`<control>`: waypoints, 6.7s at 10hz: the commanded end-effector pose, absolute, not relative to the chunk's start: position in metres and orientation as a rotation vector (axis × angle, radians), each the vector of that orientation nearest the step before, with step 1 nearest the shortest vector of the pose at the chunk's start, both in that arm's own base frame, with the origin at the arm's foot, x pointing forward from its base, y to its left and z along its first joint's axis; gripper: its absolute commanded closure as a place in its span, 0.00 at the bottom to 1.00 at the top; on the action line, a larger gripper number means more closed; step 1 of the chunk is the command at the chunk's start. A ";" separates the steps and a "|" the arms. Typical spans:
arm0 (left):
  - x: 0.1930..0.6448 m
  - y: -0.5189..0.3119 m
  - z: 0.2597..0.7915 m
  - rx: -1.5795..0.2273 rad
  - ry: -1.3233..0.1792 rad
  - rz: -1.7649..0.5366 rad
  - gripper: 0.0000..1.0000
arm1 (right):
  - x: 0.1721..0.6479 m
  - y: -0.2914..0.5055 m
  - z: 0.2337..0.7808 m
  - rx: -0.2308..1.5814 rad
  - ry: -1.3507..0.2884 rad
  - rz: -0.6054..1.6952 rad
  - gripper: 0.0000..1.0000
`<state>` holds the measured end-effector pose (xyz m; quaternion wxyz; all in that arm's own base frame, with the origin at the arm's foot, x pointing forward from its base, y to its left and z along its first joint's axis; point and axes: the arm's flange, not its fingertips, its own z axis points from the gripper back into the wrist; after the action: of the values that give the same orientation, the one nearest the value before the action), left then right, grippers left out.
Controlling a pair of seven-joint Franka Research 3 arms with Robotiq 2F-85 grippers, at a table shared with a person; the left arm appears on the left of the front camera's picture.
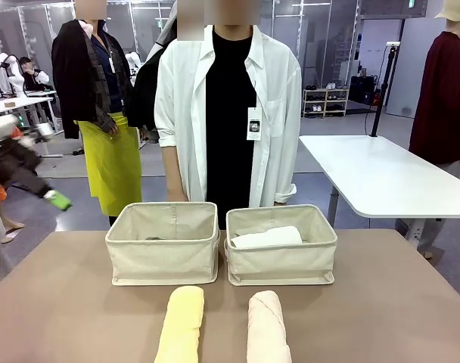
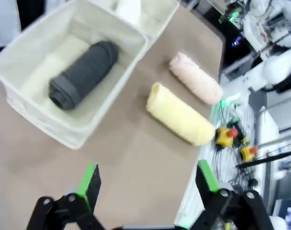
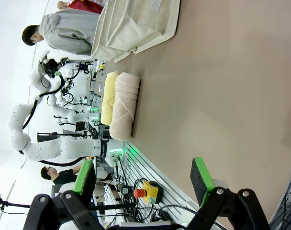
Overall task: Divide the towels into two baskets.
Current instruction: Pick up one hotel-folded towel from the bottom of the table and place it in the Fabric basket indicated by the person.
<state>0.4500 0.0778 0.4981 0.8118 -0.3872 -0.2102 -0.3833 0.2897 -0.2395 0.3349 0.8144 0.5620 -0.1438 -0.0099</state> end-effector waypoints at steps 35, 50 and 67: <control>0.275 -0.008 0.423 -0.949 -0.212 -0.331 0.00 | 0.288 -0.237 0.337 1.199 -0.314 -0.017 0.00; 0.270 -0.213 0.326 -0.405 -0.112 -0.159 0.00 | 0.288 -0.237 0.337 1.199 -0.314 -0.017 0.00; 0.314 -0.265 0.316 -0.427 -0.139 -0.110 0.59 | 0.288 -0.237 0.337 1.199 -0.314 -0.017 0.00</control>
<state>0.3125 -0.2634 0.3146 0.9763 -0.1963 -0.0685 -0.0598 0.2904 -0.2388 0.3339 0.8146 0.5624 -0.1418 -0.0098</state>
